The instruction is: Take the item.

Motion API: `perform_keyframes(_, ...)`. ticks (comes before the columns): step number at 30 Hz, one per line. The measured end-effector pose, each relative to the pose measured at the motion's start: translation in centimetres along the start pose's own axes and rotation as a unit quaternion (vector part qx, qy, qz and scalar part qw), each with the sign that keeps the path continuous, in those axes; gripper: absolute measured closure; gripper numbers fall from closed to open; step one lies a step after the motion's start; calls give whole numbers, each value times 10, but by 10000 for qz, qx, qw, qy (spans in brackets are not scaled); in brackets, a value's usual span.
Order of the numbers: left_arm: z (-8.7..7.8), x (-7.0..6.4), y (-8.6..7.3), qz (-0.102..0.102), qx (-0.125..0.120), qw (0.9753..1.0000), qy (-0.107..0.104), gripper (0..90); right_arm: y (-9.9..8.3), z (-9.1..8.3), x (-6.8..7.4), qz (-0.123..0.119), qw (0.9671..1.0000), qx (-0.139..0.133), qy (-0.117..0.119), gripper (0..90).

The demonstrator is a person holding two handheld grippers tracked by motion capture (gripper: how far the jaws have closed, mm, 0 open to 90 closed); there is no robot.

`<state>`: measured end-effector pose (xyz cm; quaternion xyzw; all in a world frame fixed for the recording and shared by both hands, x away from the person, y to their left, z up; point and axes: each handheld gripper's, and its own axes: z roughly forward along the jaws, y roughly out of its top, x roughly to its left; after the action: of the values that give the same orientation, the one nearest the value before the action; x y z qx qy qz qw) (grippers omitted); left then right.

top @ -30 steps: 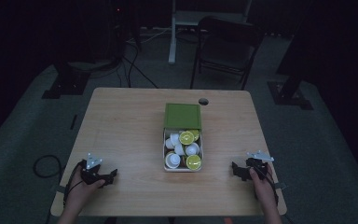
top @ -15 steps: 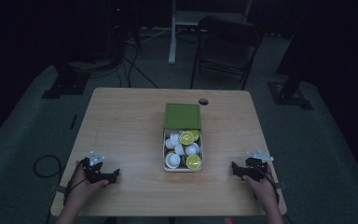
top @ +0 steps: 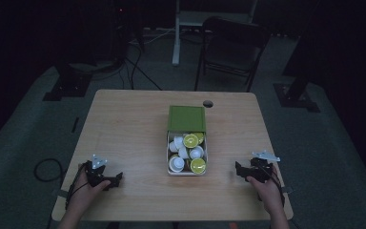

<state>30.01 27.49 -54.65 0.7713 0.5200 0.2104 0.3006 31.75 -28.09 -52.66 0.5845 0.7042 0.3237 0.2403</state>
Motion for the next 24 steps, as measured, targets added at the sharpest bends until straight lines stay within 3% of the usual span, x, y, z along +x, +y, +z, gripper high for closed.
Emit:
perform_keyframes(8, 0, 0, 0, -5, 0, 10000, 8, 0, 16, -11, 14, 31, 10000, -80, 26, 137)
perform_keyframes(13, 0, 0, 0, -11, 4, 10000, 19, 1, 28, -17, 23, 30, 9997, -208, 158, 137)
perform_keyframes(24, 0, -1, 0, -21, 10, 10000, 37, 0, 54, -34, 50, -278, 9967, -539, 532, 138)
